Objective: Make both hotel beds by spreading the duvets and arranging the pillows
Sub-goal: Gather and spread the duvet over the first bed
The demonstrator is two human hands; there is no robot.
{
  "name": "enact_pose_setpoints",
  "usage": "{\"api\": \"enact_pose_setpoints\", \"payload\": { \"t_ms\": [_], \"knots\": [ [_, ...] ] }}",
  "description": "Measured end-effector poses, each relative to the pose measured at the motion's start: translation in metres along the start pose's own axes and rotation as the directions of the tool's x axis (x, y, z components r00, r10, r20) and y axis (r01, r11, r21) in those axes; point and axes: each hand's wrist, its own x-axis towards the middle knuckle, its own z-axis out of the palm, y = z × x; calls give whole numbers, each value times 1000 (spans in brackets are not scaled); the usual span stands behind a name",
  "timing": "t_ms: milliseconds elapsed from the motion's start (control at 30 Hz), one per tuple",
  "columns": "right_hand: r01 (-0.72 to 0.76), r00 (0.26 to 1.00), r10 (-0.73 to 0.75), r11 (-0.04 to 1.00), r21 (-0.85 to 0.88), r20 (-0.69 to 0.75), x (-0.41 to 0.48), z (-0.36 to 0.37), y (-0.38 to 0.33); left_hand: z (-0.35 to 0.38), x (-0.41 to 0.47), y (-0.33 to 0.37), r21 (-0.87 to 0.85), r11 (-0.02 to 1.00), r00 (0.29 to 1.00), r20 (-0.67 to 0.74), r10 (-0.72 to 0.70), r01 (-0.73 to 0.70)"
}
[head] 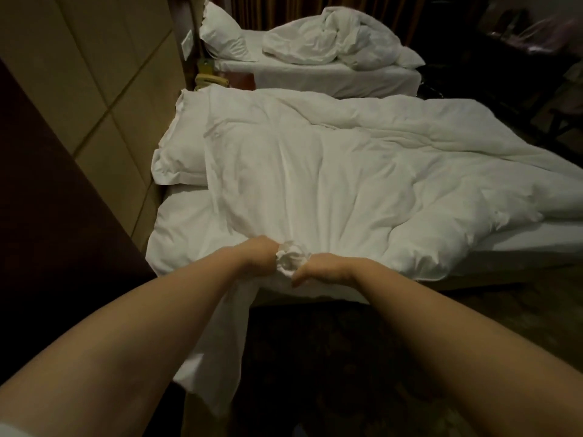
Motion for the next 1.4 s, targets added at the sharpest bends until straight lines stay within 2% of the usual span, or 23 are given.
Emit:
{"api": "enact_pose_setpoints", "payload": {
  "t_ms": [67,133,200,233,400,533,600,633,700,733,800,867,933,967,1033,1133,1300,1400],
  "knots": [
    [-17,998,22,997,-77,61,-2,16,5,16,-6,3,30,999,987,159,10,-15],
    [-43,991,65,983,-176,119,1,40,11,33,-16,1,101,995,948,316,-41,9],
    [-49,985,88,967,-252,145,6,64,13,46,-29,-5,135,990,909,405,-95,43],
    [-46,989,81,963,-266,123,9,74,12,49,-36,-11,131,989,911,399,-109,61],
    [-60,987,9,947,-317,-159,39,81,-2,46,-54,-38,47,984,967,178,-180,174],
    [-28,970,-89,882,-471,-226,53,75,-5,24,-58,-54,-89,973,973,116,-200,211],
    [-20,952,-161,818,-575,-262,59,76,1,25,-47,-47,-111,962,964,127,-234,248],
    [-8,925,-228,787,-617,-304,62,75,3,27,-44,-42,-52,949,946,112,-304,311],
    [38,872,-342,760,-649,-350,66,67,3,37,-53,-39,-60,897,894,135,-427,438],
    [75,871,-362,765,-639,-332,67,61,1,31,-46,-38,-116,886,892,123,-435,448],
    [111,892,-333,818,-564,-307,64,48,-11,3,-43,-40,-483,807,940,158,-302,341],
    [80,878,-285,880,-469,-385,61,39,-23,-17,-66,-41,-559,796,972,99,-214,232],
    [49,839,-279,894,-445,-468,56,31,-34,-19,-65,-46,-435,863,961,18,-276,256],
    [41,820,-275,903,-428,-502,54,27,-39,-15,-61,-49,-299,917,955,-50,-292,264],
    [61,784,-261,936,-348,-564,48,19,-46,-12,-55,-52,-127,955,932,-218,-290,267],
    [144,752,-243,968,-207,-613,33,5,-50,-19,-38,-49,-145,951,878,-366,-309,274],
    [245,771,-165,968,47,-616,-2,-11,-37,-30,-5,-20,-262,958,934,-299,-196,117],
    [81,864,0,987,138,-503,-7,-11,-23,-23,-3,1,-258,961,960,-231,-158,96]
  ]
}}
